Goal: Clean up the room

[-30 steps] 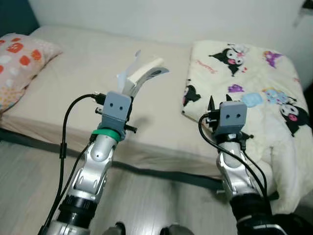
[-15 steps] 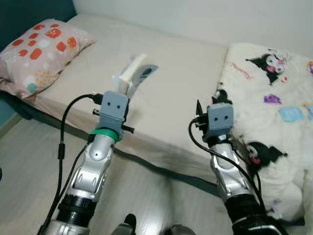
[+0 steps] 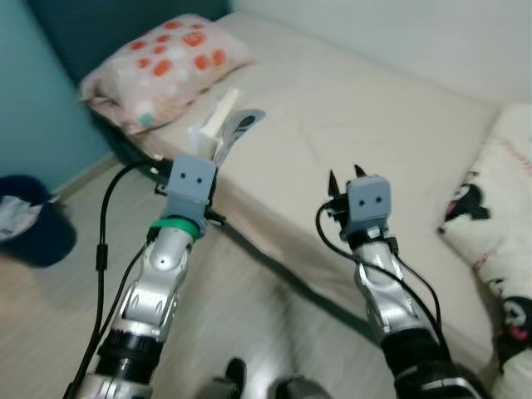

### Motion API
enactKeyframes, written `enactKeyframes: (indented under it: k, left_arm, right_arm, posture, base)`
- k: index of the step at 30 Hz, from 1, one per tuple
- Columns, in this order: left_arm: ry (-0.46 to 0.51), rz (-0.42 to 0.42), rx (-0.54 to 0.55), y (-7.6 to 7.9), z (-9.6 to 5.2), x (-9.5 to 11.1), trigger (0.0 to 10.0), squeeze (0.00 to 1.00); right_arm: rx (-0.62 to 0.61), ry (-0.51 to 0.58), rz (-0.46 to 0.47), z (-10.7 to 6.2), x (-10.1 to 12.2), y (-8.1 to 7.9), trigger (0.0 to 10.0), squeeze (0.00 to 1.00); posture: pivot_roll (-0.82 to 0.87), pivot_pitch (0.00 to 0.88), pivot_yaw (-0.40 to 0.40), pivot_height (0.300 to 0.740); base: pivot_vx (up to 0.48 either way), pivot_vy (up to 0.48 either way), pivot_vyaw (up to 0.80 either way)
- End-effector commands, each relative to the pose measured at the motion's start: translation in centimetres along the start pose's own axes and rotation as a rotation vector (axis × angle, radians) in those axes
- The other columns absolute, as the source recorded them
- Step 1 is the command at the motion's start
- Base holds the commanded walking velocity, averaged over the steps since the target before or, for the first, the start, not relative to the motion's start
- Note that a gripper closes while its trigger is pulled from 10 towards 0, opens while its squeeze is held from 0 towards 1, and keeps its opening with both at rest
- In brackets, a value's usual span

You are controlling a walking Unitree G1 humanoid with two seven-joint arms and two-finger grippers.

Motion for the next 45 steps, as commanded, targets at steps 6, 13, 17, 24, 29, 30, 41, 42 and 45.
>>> enactKeyframes:
  k: [6,13,17,24,29,30,41,42,45]
  left_arm:
    - [0.015,0.024,0.056,-0.6,0.0,-0.2,10.0,0.00]
    - [0.035,0.064,0.086,-0.5,0.0,-0.2,10.0,0.00]
    - [0.109,0.144,0.110,-0.3,0.0,0.6,10.0,0.00]
    - [0.191,0.192,0.119,-0.2,0.3,1.8,10.0,0.00]
    - [0.216,0.196,0.118,-0.2,0.5,2.2,10.0,0.00]
    - [0.216,0.196,0.118,-0.2,0.5,2.2,10.0,0.00]
    - [0.258,0.177,0.112,0.0,1.1,3.2,10.0,0.00]
    - [0.259,0.177,0.112,0.0,1.1,3.2,10.0,0.00]
    - [0.263,0.177,0.112,0.1,1.1,3.1,10.0,0.00]
  right_arm:
    - [-0.002,-0.014,-0.003,-0.4,-0.4,0.1,10.0,0.00]
    - [-0.011,-0.029,0.072,-0.8,-0.8,0.0,10.0,0.00]
    - [0.001,-0.062,0.211,-1.4,-1.4,-0.4,10.0,0.00]
    - [0.026,-0.046,0.238,-1.3,-1.0,-0.8,10.0,0.00]
    - [0.025,-0.033,0.223,-1.1,-0.8,-0.7,10.0,0.00]
    - [0.025,-0.033,0.223,-1.1,-0.8,-0.7,10.0,0.00]
    - [0.003,-0.033,0.213,-1.0,-0.7,-0.2,10.0,0.00]
    - [0.001,-0.035,0.212,-1.0,-0.8,-0.1,10.0,0.00]
    - [-0.001,-0.036,0.208,-1.0,-0.8,0.0,10.0,0.00]
  posture:
    - [-0.10,0.084,0.040,0.740]
    - [-0.12,0.076,0.039,0.740]
    - [-0.12,0.071,0.038,0.740]
    - [-0.12,0.057,0.045,0.740]
    - [-0.13,0.052,0.055,0.740]
    - [-0.13,0.052,0.055,0.740]
    - [-0.13,0.060,0.063,0.740]
    - [-0.13,0.060,0.063,0.740]
    - [-0.13,0.061,0.063,0.740]
  base:
    - [0.369,0.000,0.76]
    - [0.469,0.000,0.42]
    - [0.469,0.000,0.00]
    - [0.469,0.000,0.00]
    - [0.469,0.000,0.00]
    - [0.469,0.000,0.00]
    - [0.469,0.000,-0.56]
    - [0.469,0.000,-0.78]
    - [0.469,0.000,-0.71]
Point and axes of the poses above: a point about 5 cm out from each wrist's last joint towards the gripper, its own z axis pointing out of the wrist towards the gripper, its own x axis along the axis of the wrist's last joint, y = z × x, the point moved 1 cm from there along z, pointing out of the wrist towards the gripper, and after that the axes turned 15 degrees about z, right-handed, at the moved point
